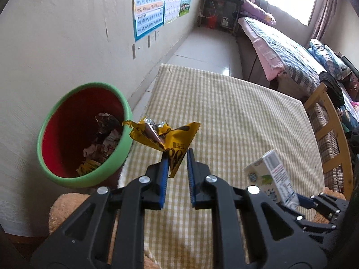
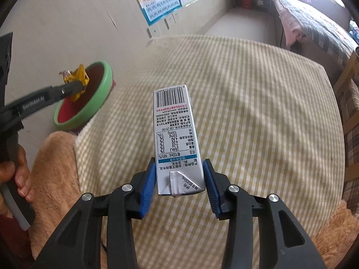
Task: Collect trash
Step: 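Lift the yellow wrapper toward the bucket with the left gripper while the right holds the carton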
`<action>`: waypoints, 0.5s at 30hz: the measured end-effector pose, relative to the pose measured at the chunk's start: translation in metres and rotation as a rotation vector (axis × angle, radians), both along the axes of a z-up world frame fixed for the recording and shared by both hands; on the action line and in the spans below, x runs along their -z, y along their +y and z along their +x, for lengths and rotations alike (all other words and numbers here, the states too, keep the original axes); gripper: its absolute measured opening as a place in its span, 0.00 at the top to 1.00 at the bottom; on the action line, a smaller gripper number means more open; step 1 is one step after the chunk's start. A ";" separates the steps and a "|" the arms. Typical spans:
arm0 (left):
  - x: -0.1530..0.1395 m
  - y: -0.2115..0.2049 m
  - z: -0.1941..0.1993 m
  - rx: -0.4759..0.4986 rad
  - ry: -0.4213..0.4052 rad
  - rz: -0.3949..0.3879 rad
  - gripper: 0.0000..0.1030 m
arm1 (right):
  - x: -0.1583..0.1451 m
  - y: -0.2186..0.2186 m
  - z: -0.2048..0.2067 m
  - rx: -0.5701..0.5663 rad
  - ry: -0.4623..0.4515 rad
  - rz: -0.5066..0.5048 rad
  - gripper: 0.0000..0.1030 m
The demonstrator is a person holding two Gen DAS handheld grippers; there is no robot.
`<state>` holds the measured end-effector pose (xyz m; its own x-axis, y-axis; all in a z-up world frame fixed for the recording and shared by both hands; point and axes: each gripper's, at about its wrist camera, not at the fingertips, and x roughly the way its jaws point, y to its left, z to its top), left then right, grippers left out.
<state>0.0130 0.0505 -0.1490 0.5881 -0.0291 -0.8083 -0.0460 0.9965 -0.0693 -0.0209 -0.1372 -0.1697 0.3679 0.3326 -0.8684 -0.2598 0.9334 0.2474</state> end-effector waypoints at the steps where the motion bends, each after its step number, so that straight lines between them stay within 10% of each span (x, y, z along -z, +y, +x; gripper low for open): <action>1: -0.002 0.001 -0.001 -0.002 -0.005 0.005 0.85 | -0.004 0.000 0.001 0.000 -0.007 0.007 0.61; 15: -0.009 0.024 -0.006 -0.057 -0.023 0.009 0.85 | -0.037 0.031 0.022 -0.050 -0.070 0.055 0.61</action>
<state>0.0070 0.0750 -0.1399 0.6070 0.0120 -0.7946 -0.1009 0.9930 -0.0621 0.0006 -0.1066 -0.1327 0.4082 0.3985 -0.8213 -0.3244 0.9043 0.2775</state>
